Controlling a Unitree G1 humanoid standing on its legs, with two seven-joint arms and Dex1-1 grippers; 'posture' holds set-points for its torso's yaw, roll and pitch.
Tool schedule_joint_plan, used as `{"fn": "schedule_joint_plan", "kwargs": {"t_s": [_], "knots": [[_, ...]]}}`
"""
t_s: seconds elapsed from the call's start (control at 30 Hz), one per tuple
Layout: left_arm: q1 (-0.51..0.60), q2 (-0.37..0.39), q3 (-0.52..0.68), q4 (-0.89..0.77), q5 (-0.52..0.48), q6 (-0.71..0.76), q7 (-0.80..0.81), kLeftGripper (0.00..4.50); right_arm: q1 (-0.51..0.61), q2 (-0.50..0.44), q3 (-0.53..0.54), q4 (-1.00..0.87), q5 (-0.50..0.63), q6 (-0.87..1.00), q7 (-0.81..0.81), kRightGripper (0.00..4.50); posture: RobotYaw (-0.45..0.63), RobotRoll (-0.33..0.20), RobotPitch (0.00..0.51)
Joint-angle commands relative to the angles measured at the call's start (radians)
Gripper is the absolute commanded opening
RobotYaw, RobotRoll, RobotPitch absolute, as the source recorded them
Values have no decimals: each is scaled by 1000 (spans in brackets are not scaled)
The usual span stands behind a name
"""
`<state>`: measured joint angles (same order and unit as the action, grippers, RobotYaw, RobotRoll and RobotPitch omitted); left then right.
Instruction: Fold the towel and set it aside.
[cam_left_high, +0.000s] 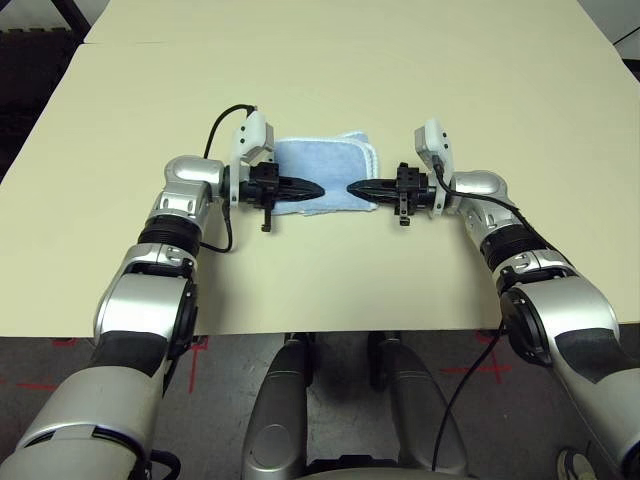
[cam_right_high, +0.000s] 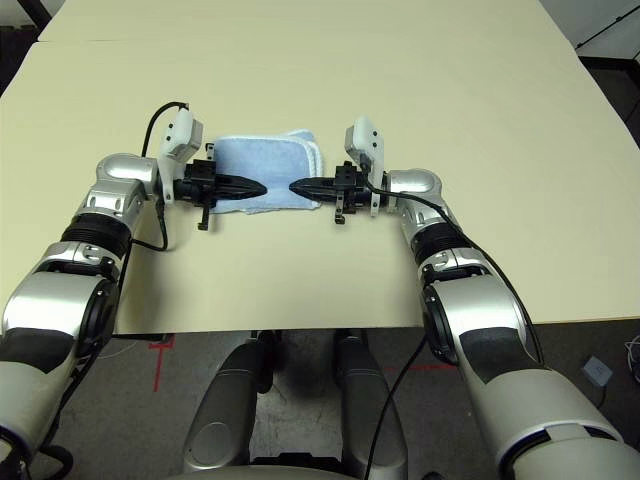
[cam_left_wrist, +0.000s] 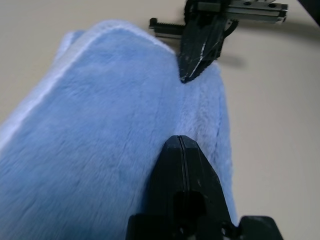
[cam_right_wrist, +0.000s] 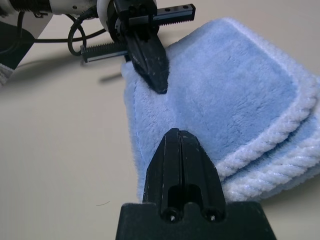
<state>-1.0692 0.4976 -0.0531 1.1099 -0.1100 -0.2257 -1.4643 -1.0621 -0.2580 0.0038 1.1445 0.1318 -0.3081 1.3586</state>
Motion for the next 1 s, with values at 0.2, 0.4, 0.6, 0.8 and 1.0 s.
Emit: {"fn": "schedule_joint_plan", "kwargs": {"t_s": [0.2, 0.4, 0.6, 0.8, 1.0], "knots": [[-15, 45, 1, 50, 41, -7, 2, 11, -17, -36, 11, 49, -43, -14, 10, 0, 146, 0, 285], [-110, 34, 74, 22, -37, 78, -21, 11, -90, -41, -66, 12, 45, 27, 39, 0, 145, 0, 283], [-179, -5, 137, 52, -56, 105, 99, 11, -123, 5, -104, 23, 59, 39, -66, 0, 145, 0, 281], [-145, -32, 119, 83, -9, 76, 199, 11, -123, 51, -63, 74, -36, 3, -261, 0, 146, 0, 283], [-105, -32, 104, 89, 20, 54, 203, 11, -125, 65, -45, 109, -93, -4, -388, 0, 146, 0, 287]]}}
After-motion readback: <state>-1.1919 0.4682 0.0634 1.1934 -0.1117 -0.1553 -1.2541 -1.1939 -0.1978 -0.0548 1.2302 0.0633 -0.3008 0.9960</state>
